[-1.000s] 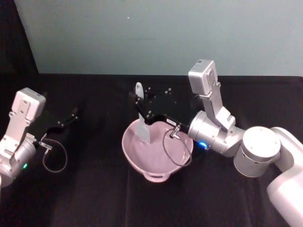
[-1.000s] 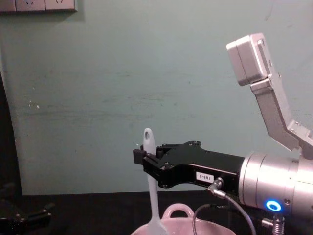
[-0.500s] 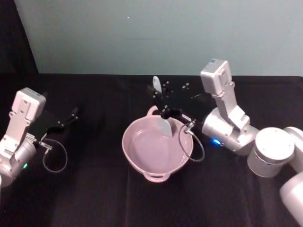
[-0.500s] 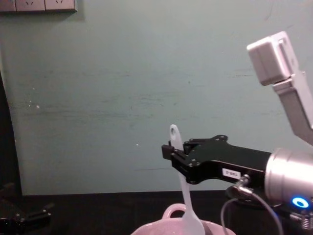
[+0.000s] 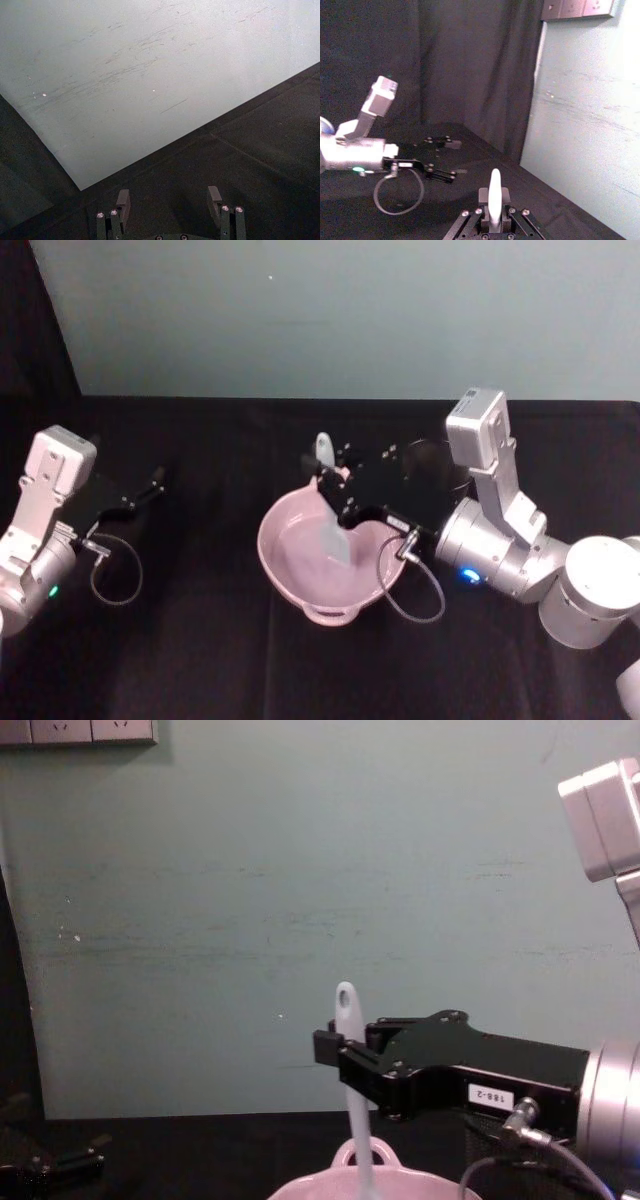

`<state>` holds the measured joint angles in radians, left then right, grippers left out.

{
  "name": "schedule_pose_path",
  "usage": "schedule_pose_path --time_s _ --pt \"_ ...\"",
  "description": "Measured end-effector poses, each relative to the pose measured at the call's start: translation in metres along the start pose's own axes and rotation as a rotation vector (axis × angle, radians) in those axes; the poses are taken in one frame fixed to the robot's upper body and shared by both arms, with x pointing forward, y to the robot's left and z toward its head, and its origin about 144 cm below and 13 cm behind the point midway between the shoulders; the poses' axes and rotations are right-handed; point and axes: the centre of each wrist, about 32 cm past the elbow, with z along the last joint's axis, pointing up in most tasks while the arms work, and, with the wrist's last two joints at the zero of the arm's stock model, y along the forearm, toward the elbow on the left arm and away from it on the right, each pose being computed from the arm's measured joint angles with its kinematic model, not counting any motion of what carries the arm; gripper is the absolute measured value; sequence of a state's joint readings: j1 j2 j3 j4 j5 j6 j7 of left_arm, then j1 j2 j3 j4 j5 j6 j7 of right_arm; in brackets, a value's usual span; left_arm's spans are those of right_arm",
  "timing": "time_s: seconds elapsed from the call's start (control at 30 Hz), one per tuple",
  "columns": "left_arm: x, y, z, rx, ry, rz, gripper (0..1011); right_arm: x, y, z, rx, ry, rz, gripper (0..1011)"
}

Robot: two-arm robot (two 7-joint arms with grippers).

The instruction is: Use the one hand to pick up the spoon and stir the clear water in the bowl.

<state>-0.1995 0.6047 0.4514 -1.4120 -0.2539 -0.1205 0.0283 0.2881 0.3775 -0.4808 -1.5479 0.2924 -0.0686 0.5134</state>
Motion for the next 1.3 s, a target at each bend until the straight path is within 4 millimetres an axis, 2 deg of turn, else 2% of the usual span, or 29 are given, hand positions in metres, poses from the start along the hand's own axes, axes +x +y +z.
schedule_pose_path --time_s 0.27,0.73,1.0,1.3 --pt "0.000 0.000 0.000 0.000 0.000 0.000 1011 -0.013 0.015 -0.002 0.018 0.049 0.048 127" --pt "0.000 0.000 0.000 0.000 0.000 0.000 1011 -0.006 0.045 -0.023 0.055 0.061 -0.041 129" --pt "0.000 0.000 0.000 0.000 0.000 0.000 1011 0.000 0.045 -0.027 0.051 0.028 -0.110 129" --pt "0.000 0.000 0.000 0.000 0.000 0.000 1011 0.003 0.029 -0.027 0.033 -0.012 -0.170 129"
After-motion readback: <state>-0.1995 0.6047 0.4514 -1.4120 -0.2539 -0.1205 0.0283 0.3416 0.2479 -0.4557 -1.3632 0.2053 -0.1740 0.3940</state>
